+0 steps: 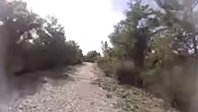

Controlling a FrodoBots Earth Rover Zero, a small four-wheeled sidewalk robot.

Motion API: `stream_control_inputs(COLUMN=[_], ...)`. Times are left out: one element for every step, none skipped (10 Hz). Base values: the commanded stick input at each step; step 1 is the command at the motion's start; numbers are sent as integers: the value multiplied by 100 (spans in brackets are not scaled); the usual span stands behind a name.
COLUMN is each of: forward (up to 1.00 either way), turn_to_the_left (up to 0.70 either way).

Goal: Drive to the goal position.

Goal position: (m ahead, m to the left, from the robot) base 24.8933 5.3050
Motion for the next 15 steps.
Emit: stream_control_inputs(forward=[100, 100, 100, 100, 100, 100, 100, 100, 100, 100, 100, 100, 100, 100, 100], turn_to_the_left=[0, 0, 0, 0, 0, 0, 0, 0, 0, 0, 0, 0, 0, 0, 0])
